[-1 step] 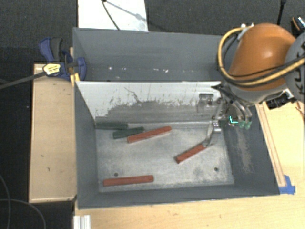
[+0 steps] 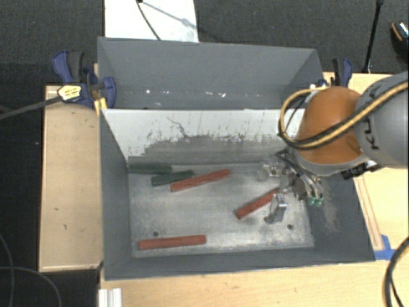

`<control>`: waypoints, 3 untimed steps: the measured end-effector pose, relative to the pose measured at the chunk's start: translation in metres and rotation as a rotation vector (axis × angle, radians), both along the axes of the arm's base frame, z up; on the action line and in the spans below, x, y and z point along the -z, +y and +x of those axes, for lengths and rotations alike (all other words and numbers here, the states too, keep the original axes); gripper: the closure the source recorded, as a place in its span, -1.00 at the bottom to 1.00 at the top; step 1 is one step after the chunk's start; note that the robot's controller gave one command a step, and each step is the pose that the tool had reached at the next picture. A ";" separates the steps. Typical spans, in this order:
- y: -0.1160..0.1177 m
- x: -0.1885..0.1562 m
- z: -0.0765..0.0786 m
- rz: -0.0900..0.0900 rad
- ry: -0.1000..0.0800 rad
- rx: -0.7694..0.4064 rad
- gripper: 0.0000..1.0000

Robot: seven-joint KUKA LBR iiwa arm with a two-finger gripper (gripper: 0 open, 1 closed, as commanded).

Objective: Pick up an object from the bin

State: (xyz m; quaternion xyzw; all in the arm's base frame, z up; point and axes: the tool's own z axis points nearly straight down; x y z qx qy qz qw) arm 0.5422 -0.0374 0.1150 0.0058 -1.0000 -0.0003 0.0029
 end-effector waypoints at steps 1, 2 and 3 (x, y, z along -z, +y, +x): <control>0.029 0.046 0.022 0.002 -0.005 -0.245 -1.00; 0.028 0.044 0.022 0.001 -0.007 -0.243 1.00; 0.026 -0.086 0.041 -0.001 -0.018 -0.275 1.00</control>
Offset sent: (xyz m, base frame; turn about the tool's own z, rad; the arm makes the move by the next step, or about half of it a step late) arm 0.0217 0.0278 -0.0450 -0.2449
